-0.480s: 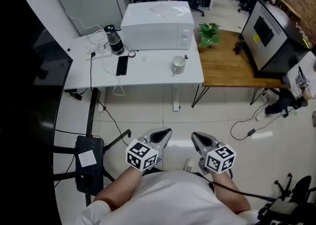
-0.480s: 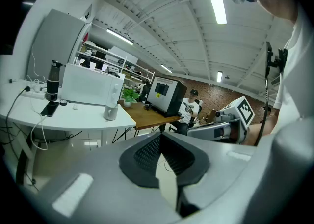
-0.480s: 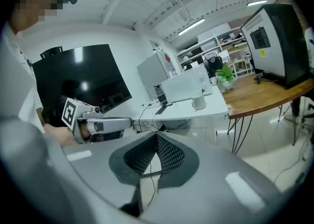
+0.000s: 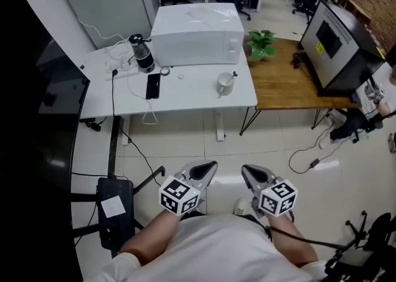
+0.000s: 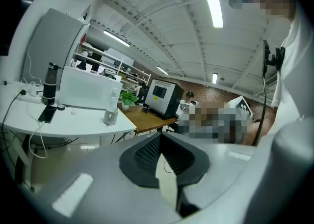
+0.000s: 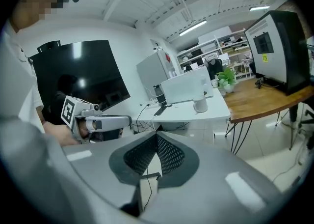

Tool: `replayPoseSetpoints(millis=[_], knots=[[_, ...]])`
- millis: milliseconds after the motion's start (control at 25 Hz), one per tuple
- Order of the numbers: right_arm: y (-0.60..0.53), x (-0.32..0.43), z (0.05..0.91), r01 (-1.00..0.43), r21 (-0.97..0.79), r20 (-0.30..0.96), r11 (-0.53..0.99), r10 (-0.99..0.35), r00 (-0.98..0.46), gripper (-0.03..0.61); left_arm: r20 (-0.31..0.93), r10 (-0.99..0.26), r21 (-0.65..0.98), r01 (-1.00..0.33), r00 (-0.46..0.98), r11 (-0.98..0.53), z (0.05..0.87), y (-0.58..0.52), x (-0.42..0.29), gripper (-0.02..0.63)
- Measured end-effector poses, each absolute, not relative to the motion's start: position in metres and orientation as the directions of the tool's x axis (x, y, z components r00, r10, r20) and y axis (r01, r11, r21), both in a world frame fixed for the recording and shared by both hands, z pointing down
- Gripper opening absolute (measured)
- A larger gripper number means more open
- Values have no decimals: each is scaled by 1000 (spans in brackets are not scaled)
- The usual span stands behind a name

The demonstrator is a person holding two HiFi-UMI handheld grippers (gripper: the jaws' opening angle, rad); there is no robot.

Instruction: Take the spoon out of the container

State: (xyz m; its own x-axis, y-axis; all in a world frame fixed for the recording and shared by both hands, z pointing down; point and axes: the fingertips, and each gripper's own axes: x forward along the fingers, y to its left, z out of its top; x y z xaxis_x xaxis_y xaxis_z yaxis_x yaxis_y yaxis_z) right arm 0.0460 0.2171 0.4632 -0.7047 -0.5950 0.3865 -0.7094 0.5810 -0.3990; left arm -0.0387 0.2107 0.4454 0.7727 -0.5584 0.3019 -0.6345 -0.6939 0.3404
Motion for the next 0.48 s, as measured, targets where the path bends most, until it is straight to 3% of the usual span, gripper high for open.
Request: replayPoseSetpoints(millis=[480], knots=[[197,-22,464,-758,-376,410,533,-638,-652,6,291,-519,344,-594,804,-727,453,181,-110,5]])
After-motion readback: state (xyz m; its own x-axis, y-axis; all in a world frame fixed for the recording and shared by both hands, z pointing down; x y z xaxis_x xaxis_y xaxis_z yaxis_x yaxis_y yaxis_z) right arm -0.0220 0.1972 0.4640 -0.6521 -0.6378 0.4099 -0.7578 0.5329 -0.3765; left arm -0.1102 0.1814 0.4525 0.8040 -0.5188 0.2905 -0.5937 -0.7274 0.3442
